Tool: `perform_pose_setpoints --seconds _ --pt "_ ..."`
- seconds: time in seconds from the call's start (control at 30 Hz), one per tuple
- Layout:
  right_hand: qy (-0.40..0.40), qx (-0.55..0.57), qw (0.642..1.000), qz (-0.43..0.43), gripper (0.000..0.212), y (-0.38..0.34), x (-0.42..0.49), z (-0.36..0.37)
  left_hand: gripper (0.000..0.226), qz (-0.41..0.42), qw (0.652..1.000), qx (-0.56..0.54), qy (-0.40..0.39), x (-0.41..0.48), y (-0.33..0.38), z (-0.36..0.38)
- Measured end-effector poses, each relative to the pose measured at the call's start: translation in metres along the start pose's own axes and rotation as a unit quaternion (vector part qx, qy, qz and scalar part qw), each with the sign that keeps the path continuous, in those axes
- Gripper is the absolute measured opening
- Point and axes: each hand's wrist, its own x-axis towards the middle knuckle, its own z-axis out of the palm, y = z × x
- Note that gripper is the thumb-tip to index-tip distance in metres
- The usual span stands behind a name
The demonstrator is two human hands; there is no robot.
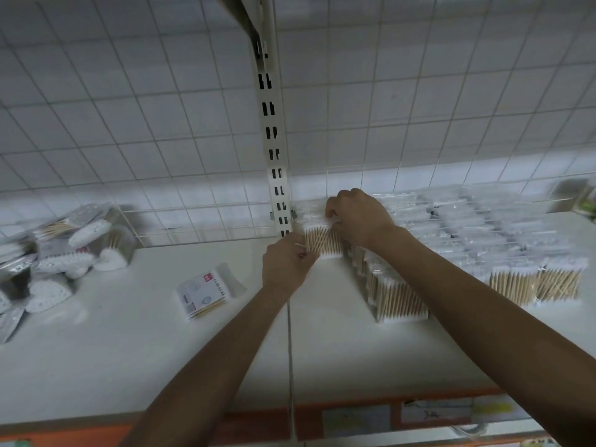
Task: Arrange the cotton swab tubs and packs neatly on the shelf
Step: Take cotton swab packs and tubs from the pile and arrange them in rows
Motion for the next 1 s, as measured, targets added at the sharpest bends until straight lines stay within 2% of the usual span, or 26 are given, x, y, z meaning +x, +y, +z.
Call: perform_pose_setpoints --seconds 0.3,0.43,0.53,0.67,0.83,1.0 --pt "-0.013 0.0 1.0 0.01 0.026 -0.001 0.001 -0.001 0.027 0.018 1.0 0.021 -0.005 0.0 -0.001 0.0" --pt "-0.021 0.009 1.0 0.016 0.032 -0.002 -0.003 -0.008 0.038 0.022 0.999 0.03 -0.01 -0.001 0.0 -0.002" --pt "0.022 0.009 1.0 0.009 0.037 -0.016 -0.01 -0.013 0.044 0.044 0.998 0.044 0.016 -0.005 -0.001 -0.012" --pt "0.052 0.066 0.995 -0.046 0.034 -0.055 -0.022 -0.007 0.036 0.084 0.99 0.099 0.046 -0.011 -0.011 -0.041" --pt "0.003 0.16 0.985 -0.071 0.032 -0.097 -0.023 0.02 0.04 0.059 0.975 0.208 0.043 -0.024 -0.039 -0.079" --pt "-0.065 0.219 0.97 -0.084 0.038 -0.131 -0.024 0.053 0.042 -0.015 0.974 0.217 0.055 -0.043 -0.069 -0.113"
